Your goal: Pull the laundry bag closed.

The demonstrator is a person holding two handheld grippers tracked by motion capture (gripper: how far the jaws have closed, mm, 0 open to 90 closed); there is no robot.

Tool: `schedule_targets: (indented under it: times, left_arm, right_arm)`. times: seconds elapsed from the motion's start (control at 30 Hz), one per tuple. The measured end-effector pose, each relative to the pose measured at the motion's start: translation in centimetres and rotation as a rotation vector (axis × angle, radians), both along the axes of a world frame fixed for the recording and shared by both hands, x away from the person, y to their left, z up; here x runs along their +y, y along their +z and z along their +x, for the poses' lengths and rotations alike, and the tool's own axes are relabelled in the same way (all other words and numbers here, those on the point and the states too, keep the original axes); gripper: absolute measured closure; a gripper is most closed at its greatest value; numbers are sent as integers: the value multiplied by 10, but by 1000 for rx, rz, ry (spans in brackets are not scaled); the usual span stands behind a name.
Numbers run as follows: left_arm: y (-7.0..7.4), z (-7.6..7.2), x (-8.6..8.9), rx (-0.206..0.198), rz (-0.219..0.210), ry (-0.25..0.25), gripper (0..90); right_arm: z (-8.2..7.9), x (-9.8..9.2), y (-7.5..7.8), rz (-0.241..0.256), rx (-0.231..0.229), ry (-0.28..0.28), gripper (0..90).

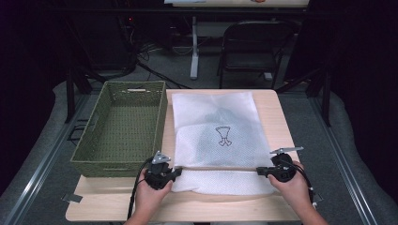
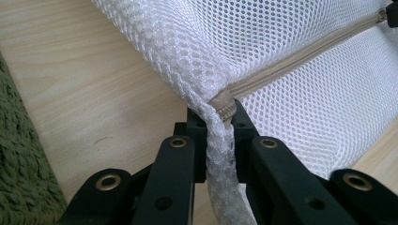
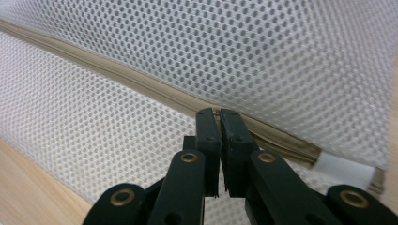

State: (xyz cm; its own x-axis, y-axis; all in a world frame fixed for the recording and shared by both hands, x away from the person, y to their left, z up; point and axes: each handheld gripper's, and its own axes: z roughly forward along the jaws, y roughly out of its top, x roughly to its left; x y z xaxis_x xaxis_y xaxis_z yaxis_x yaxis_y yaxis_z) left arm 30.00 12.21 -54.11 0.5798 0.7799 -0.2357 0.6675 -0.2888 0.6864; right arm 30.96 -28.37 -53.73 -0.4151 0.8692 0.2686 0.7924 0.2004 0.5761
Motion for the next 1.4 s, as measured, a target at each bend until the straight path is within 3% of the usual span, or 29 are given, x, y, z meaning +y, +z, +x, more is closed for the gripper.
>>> schedule_targets:
  times: [0.73,1.4]
  left_arm:
    - [-2,1,5,0,5,11,837]
    - [-4,1,7,1,11,9,831]
  right_arm:
    - [-7,-31,-3,-20,11,-54,870]
    - [-10,-38,-6,-27,13,-69,870]
